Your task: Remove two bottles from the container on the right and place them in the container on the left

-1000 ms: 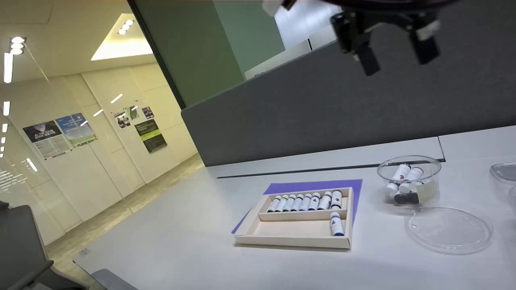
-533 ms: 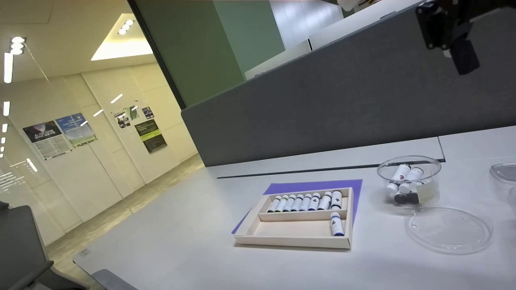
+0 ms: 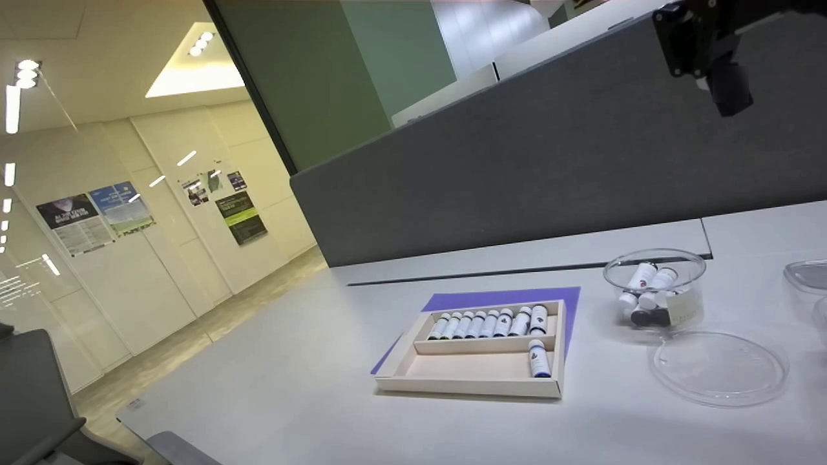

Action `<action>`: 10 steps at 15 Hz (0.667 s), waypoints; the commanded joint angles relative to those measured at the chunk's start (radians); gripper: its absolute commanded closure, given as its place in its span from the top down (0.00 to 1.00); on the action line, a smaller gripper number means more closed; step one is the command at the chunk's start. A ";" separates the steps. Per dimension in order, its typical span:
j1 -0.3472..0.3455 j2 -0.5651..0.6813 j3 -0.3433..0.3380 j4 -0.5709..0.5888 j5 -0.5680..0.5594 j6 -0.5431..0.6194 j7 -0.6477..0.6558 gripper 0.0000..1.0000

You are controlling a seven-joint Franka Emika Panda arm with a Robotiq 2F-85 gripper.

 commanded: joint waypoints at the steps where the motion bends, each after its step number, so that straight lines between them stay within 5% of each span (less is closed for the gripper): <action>1: 0.013 0.055 -0.014 0.038 -0.003 0.035 0.074 1.00; 10: -0.041 0.275 0.050 0.110 0.195 0.210 0.009 1.00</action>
